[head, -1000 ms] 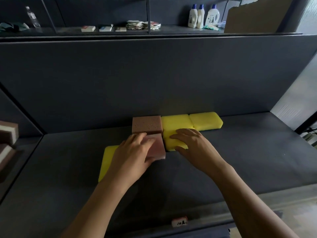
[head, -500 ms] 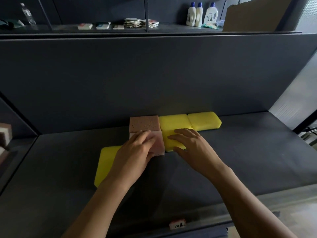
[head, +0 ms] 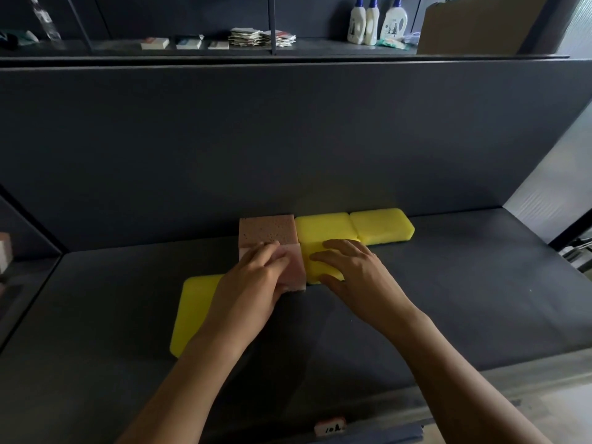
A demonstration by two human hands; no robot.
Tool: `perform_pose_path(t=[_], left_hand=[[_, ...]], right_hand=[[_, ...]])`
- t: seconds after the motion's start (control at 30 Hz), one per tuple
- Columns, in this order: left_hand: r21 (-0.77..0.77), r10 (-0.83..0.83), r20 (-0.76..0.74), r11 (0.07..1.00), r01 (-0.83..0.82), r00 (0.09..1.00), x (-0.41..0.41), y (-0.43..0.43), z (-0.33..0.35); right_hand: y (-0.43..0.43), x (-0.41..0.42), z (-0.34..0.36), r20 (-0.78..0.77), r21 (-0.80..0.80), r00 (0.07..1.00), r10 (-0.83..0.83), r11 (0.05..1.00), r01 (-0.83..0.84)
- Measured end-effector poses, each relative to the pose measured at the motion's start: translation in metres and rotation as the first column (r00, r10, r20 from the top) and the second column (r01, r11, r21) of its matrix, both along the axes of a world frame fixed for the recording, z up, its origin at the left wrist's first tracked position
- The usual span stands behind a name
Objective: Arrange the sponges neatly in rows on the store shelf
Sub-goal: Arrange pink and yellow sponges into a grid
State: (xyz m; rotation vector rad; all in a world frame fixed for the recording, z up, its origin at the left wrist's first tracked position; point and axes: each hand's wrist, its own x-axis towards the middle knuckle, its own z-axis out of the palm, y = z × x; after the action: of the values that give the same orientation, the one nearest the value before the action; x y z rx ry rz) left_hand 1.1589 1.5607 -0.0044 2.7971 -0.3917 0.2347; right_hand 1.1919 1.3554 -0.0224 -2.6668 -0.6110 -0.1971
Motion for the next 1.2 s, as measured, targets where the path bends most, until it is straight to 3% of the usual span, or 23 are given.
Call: perform_pose_path(t=[0.2,0.3,0.4,0.6,0.77,0.9,1.07,1.2], left_hand=[[0.034,0.005,0.001,0.999,-0.005,1.0,-0.005,0.006,0.002],[0.055,0.051,0.037,0.997,-0.053,0.998,-0.017,0.017,0.005],[0.082,0.161,0.058,0.983,-0.165,0.985,-0.031,0.033,0.002],[0.164,0.331,-0.142,0.937,-0.308,0.933,-0.062,0.061,-0.005],[0.159,0.337,-0.059,0.932,-0.325,0.94,-0.078,0.083,-0.009],[0.021,0.364,-0.062,0.931,-0.364,0.929,-0.086,0.099,-0.006],[-0.26,0.077,-0.05,0.962,-0.087,0.996,-0.095,0.112,0.003],[-0.341,0.023,-0.018,0.94,-0.028,1.0,-0.098,0.121,0.009]], right_hand=[[0.001,-0.005,0.01,-0.041,-0.035,0.999,-0.022,0.999,0.021],[0.011,-0.013,0.021,0.039,0.01,0.999,-0.007,1.0,0.007],[0.029,-0.021,0.03,0.102,0.049,0.994,0.035,0.998,-0.04],[0.069,-0.036,0.029,0.115,0.107,0.978,0.174,0.977,-0.187],[0.093,-0.045,0.03,0.065,0.112,0.951,0.302,0.945,-0.308],[0.106,-0.05,0.031,0.06,0.091,0.936,0.346,0.932,-0.35],[0.122,-0.053,0.032,-0.035,0.046,0.914,0.405,0.914,-0.403],[0.127,-0.056,0.034,-0.127,0.109,0.912,0.391,0.919,-0.379]])
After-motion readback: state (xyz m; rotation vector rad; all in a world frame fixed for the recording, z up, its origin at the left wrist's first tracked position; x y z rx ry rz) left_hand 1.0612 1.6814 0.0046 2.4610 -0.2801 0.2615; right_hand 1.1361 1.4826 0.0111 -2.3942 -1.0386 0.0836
